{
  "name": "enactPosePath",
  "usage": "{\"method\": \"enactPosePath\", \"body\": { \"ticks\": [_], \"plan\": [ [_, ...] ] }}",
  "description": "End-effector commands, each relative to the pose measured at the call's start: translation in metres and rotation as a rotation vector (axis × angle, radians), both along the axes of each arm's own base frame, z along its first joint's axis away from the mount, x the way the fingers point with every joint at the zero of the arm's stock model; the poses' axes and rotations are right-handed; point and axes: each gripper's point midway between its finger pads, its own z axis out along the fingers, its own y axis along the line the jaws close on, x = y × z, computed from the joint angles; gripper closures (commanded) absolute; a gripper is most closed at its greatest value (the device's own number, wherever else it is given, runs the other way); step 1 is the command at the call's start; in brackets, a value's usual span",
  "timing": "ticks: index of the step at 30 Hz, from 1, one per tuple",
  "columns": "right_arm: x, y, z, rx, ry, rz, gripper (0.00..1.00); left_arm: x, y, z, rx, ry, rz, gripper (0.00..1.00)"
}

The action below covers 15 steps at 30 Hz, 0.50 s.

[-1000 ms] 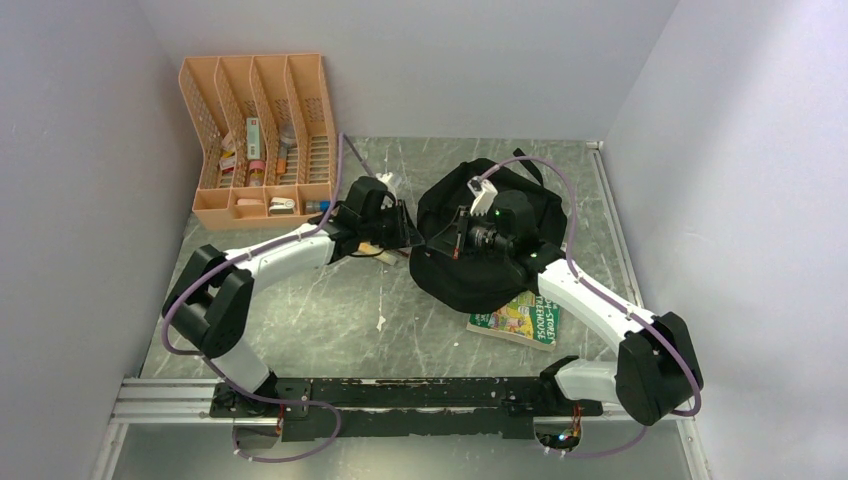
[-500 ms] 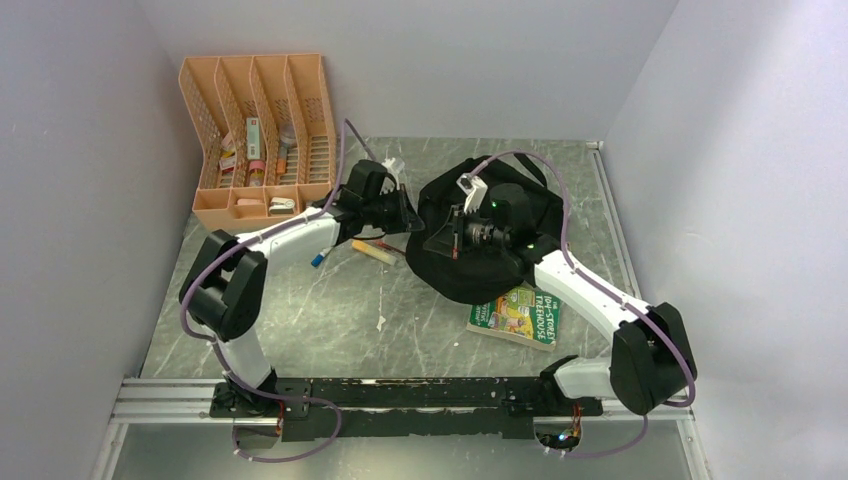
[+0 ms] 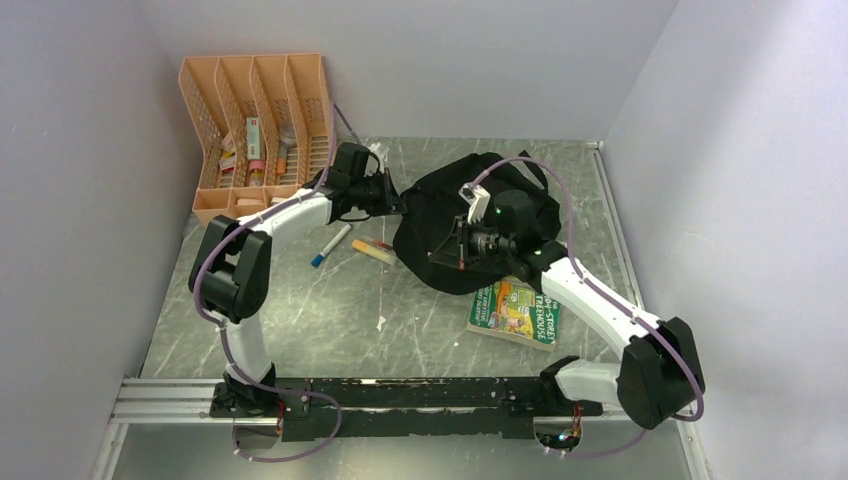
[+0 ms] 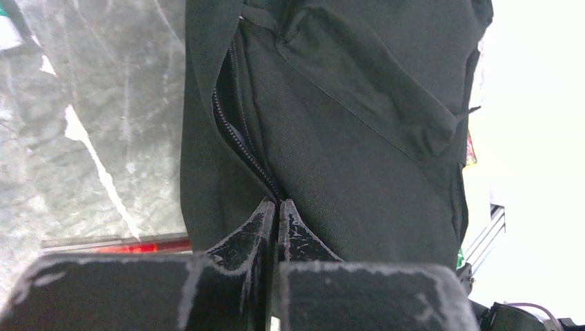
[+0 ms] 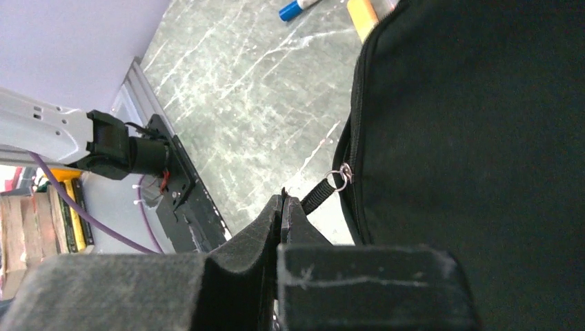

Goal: Pack the student bag
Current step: Unzip the student bag at the center of the board.

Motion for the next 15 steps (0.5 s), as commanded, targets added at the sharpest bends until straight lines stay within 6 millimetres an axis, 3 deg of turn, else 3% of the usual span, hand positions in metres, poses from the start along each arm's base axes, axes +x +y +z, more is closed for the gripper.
{"method": "enactPosePath", "body": {
  "ticks": [1,15],
  "plan": [
    [-0.022,-0.009,-0.002,-0.025,0.033,0.009,1.0,0.03,0.019,0.004,0.056,-0.08,0.034,0.95],
    [-0.016,-0.075,-0.035,-0.273,0.093,-0.341,1.0,0.04,0.042,-0.006,0.093,-0.076,0.06,0.95]
  ]
}}
